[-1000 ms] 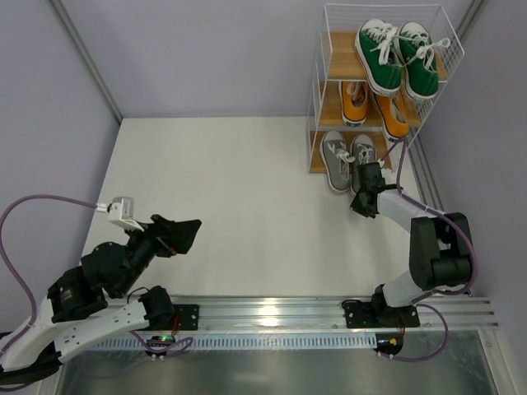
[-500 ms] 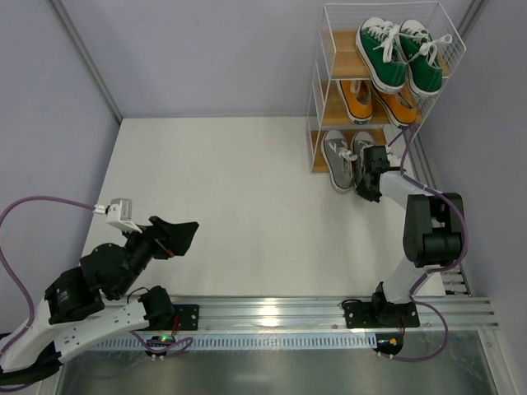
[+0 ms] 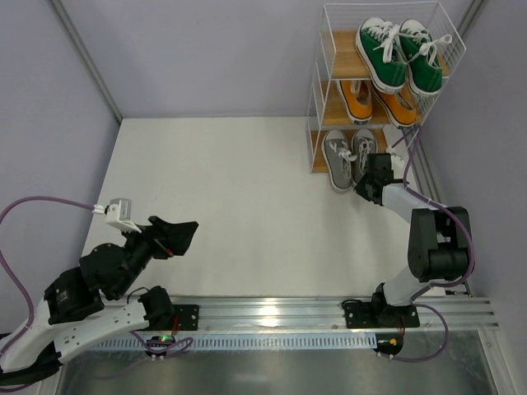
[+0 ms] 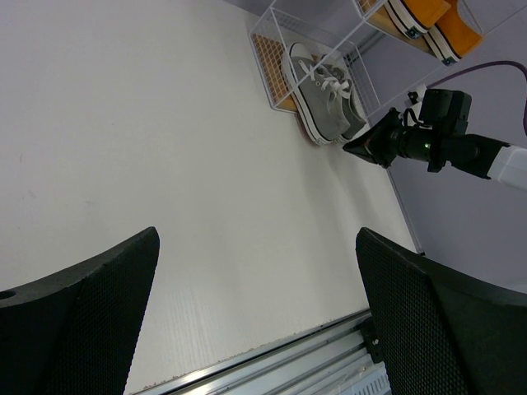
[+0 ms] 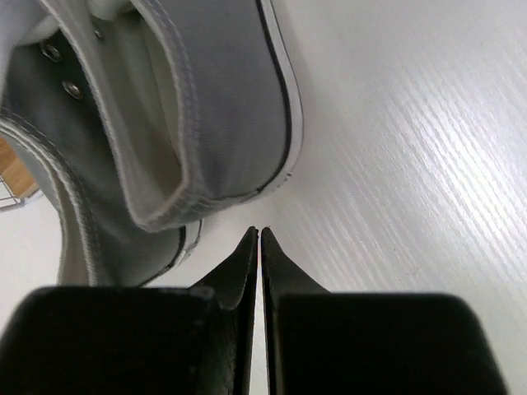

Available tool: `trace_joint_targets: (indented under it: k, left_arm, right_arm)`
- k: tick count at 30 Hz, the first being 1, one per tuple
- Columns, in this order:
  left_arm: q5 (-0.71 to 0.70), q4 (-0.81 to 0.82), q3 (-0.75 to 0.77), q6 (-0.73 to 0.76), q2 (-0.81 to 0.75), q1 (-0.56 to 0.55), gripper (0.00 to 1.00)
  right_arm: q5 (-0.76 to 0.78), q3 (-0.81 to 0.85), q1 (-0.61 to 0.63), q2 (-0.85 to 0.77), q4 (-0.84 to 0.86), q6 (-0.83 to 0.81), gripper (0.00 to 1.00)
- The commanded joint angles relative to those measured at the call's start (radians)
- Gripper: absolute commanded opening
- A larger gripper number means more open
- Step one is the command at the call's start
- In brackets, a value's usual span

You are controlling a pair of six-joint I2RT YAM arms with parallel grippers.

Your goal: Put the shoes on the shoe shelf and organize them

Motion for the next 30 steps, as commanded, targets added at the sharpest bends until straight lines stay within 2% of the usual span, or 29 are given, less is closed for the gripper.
trace_joint_targets:
  k: [1,6,11,14,19,23,30]
  left_arm:
    - [-0.014,0.027,0.013,0.011,0.0,-0.001,1.0]
    - [-0.007,0.016,0.018,0.008,-0.001,-0.003,1.0]
    - [-0.003,0.019,0.009,0.003,-0.014,-0.003,1.0]
    - [0.002,0.028,0.009,0.005,-0.003,-0.003,1.0]
    - [0.016,0.033,0.021,0.008,0.019,-0.001,1.0]
    - [0.01,0.013,0.035,0.003,0.019,-0.001,1.0]
    - [-0.006,-0.022,0.044,-0.011,-0.001,-0.001,1.0]
  right_arm:
    - [-0.01,-0.059,-0.001,-0.037,0.072,0.077,0.04]
    - [-0.032,-0.139,0.004,-0.124,0.058,0.109,0.04]
    - [0.034,-0.196,0.007,-0.206,0.012,0.152,0.04]
    - [0.043,-0.196,0.002,-0.179,0.021,0.192,0.04]
    - [-0.036,-0.159,-0.005,-0.07,0.088,0.29,0.04]
    - [-0.061,-0.186,-0.01,-0.039,0.193,0.403,0.04]
    - [-0.047,-0.177,-0.051,0.001,0.276,0.486,0.04]
